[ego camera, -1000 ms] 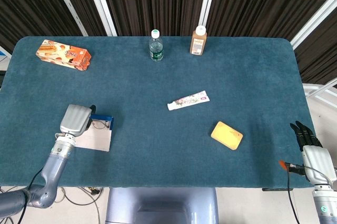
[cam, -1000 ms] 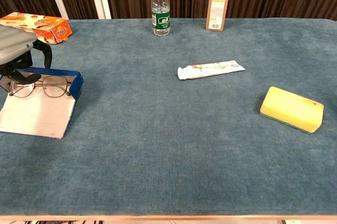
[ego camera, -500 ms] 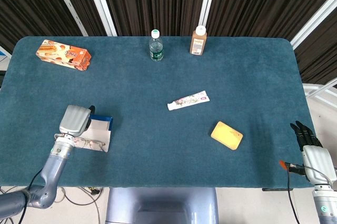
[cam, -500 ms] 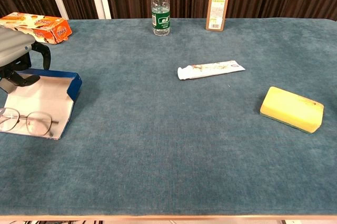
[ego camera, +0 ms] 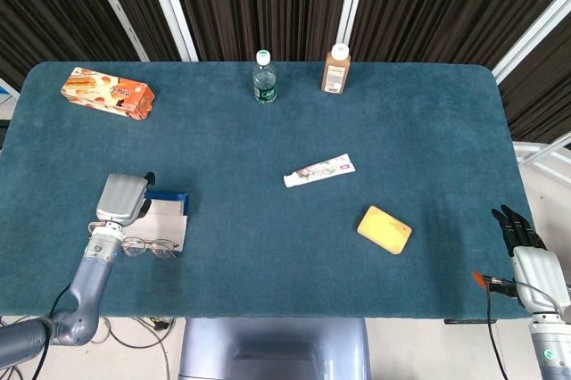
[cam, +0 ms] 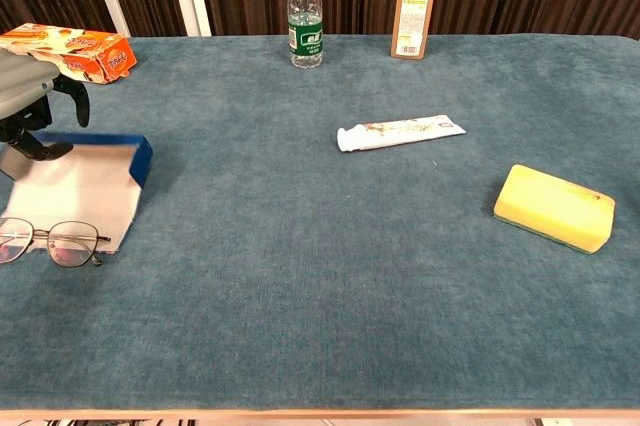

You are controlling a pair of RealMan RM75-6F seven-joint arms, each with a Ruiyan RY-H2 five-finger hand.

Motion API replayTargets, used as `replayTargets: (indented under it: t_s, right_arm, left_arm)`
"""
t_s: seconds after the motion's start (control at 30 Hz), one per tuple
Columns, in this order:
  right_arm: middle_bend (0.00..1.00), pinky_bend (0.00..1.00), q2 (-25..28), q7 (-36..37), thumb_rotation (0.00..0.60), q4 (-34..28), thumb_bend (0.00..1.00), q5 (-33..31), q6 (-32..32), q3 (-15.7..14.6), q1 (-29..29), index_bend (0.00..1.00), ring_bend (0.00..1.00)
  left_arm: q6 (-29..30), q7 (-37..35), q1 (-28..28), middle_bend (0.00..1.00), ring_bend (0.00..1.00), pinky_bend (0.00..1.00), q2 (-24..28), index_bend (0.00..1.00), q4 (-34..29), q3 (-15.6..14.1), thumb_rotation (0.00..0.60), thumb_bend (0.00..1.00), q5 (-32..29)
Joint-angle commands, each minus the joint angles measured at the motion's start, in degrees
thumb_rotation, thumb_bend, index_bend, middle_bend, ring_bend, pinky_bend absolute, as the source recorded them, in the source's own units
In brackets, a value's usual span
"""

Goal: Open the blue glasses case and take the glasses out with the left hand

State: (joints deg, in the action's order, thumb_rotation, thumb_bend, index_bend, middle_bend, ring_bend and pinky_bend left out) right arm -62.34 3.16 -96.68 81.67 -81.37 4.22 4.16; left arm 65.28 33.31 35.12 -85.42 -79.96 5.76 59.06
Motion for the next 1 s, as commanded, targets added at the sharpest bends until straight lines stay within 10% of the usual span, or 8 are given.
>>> replayTargets:
  t_s: [0.03, 0.43, 1.0]
  right_arm:
    - [0.0, 0.19, 0.0, -0.02, 0.6, 0.0, 0.24, -0.02, -0.03, 0.01, -0.01, 0.0, 0.0]
    - [0.0, 0.19, 0.04, 0.18, 0.6, 0.05, 0.24, 0.12, -0.12, -0.02, -0.05, 0.0, 0.0]
    - [0.0, 0.19, 0.1, 0.21, 0.6, -0.28, 0.24, 0.19, -0.1, -0.07, -0.06, 0.0, 0.0]
  left_arm:
    - [-0.64, 0.76, 0.23, 1.0, 0.88, 1.0, -0.21, 0.27, 0.39, 0.45, 0.6, 0.15, -1.03]
    - [0.99, -0.05, -1.69, 1.0, 0.89, 1.0, 2.85, 0.34, -5.88, 0.7, 0.6, 0.15, -1.42]
    - [3.15, 3.18, -6.94, 1.0, 0.98, 1.0, 10.46, 0.49, -24.47, -6.29, 0.6, 0.3, -1.01]
